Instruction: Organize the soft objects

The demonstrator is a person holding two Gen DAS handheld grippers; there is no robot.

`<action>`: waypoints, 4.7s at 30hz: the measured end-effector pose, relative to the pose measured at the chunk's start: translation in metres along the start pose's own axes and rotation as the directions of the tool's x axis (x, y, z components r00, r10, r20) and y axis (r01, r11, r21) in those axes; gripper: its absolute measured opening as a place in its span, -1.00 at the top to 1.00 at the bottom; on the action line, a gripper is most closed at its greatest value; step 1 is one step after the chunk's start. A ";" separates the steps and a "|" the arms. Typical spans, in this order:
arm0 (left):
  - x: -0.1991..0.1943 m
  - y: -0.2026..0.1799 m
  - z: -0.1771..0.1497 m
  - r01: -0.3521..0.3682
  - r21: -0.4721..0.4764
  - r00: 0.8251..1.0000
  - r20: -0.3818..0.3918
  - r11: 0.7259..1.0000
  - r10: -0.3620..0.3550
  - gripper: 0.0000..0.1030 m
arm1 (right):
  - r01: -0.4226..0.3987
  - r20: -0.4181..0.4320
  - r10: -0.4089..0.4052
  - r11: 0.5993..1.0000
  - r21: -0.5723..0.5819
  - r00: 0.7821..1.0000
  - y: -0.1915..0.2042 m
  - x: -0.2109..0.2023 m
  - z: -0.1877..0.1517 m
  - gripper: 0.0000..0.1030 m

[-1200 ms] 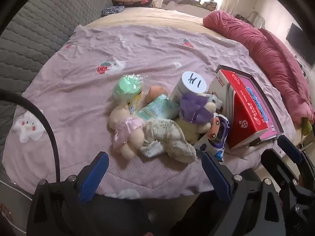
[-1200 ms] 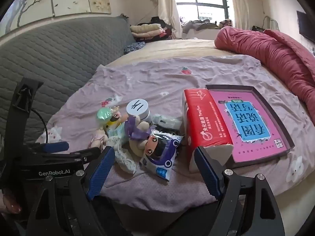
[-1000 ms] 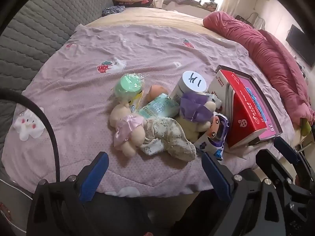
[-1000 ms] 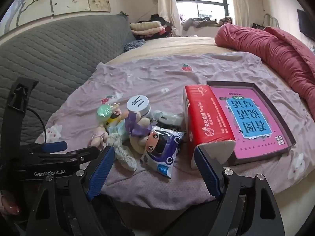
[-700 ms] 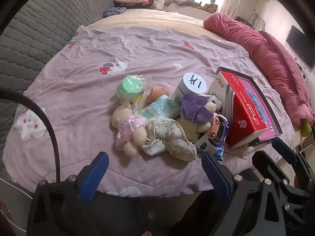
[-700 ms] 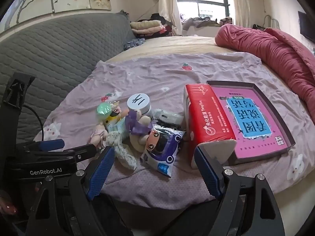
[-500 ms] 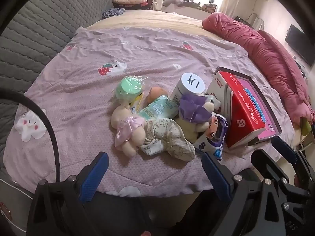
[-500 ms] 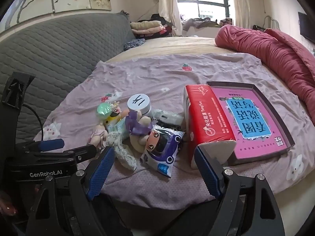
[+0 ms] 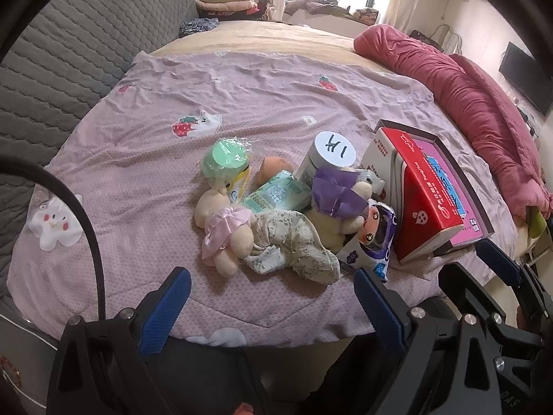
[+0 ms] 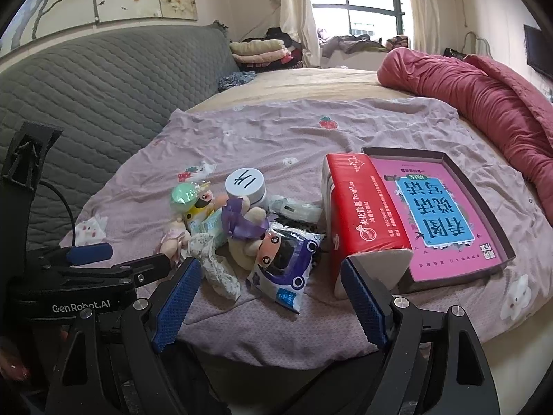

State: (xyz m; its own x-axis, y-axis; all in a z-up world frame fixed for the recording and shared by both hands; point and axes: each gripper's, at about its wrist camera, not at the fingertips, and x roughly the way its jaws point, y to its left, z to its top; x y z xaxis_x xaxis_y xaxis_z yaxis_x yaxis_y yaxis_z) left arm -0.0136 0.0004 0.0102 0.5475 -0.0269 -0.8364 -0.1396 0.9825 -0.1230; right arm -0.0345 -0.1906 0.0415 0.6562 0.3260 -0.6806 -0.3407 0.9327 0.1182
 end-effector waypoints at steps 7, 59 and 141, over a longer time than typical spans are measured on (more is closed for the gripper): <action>-0.001 0.000 0.000 0.001 0.001 1.000 0.001 1.000 -0.001 -0.86 | 0.001 0.003 -0.001 1.000 0.000 1.000 -0.002 -0.001 0.000 -0.62; 0.038 0.055 -0.001 0.046 -0.135 0.996 -0.067 0.990 -0.055 -0.86 | 0.030 -0.096 -0.033 0.999 -0.034 0.995 0.013 0.040 -0.006 -0.62; 0.037 0.017 0.052 0.244 -0.104 0.970 0.048 0.964 -0.240 0.09 | 0.008 0.226 0.014 0.995 -0.095 0.974 -0.035 0.026 0.049 0.88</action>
State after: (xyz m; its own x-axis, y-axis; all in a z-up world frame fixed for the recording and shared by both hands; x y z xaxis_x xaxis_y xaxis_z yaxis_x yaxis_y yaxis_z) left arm 0.0478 0.0261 0.0048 0.6038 -0.2530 -0.7559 -0.0874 0.9216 -0.3782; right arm 0.0277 -0.2077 0.0553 0.7865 0.3656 -0.4977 -0.3981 0.9163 0.0439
